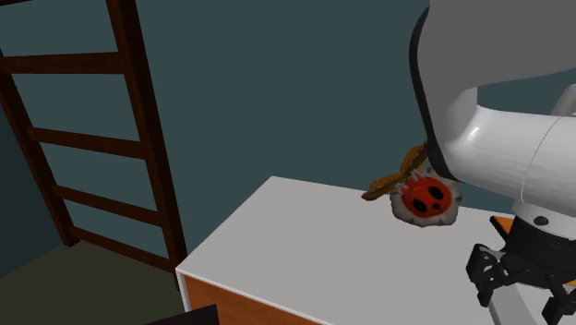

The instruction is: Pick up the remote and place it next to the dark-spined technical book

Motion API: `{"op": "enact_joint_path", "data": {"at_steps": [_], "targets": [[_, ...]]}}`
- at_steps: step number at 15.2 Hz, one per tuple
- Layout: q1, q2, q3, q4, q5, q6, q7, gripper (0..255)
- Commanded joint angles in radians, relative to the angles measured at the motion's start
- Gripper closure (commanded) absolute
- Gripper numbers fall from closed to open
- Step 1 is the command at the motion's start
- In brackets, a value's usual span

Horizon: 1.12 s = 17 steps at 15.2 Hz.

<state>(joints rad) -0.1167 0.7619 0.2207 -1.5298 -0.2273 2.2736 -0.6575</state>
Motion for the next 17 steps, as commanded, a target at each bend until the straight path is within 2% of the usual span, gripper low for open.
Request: {"op": "enact_joint_path", "data": {"at_steps": [1,5,9,17], "targets": [[0.0,0.0,0.0,0.0,0.0,0.0,0.0,0],[0.0,0.0,0.0,0.0,0.0,0.0,0.0,0],[-0.008,-0.078,0.015,0.003,0.018,-0.081,-0.01,0],[-0.008,-0.078,0.015,0.003,0.018,-0.081,-0.01,0]]}}
